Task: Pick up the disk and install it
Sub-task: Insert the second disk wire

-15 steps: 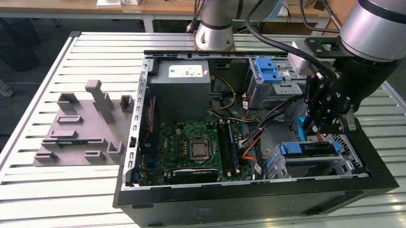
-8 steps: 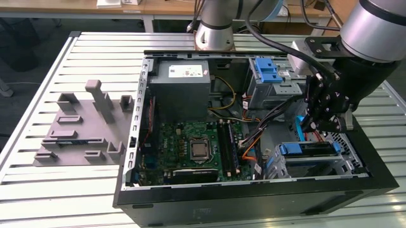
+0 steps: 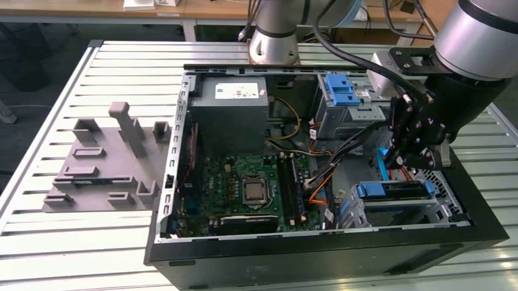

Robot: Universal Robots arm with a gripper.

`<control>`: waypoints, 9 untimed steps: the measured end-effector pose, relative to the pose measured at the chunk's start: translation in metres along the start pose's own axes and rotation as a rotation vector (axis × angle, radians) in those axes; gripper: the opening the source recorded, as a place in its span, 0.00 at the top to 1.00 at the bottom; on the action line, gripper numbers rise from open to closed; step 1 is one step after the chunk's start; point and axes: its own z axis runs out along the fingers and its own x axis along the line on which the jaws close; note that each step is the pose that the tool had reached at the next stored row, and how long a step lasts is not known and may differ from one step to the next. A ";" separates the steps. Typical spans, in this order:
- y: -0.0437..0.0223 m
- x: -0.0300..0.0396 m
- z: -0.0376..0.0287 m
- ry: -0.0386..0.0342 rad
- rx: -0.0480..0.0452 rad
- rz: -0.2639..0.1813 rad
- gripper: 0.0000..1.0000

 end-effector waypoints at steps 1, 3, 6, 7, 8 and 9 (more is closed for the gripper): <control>0.0000 0.0004 0.0003 0.0000 0.0000 0.000 0.84; -0.0003 0.0016 0.0012 0.0003 0.0000 0.000 0.84; -0.0022 0.0026 0.0024 0.0003 0.0000 0.000 0.84; -0.0028 0.0029 0.0027 0.0002 0.0000 0.000 0.84; -0.0033 0.0033 0.0030 0.0002 0.0000 0.000 0.84; -0.0038 0.0038 0.0033 0.0002 0.0000 0.000 0.84</control>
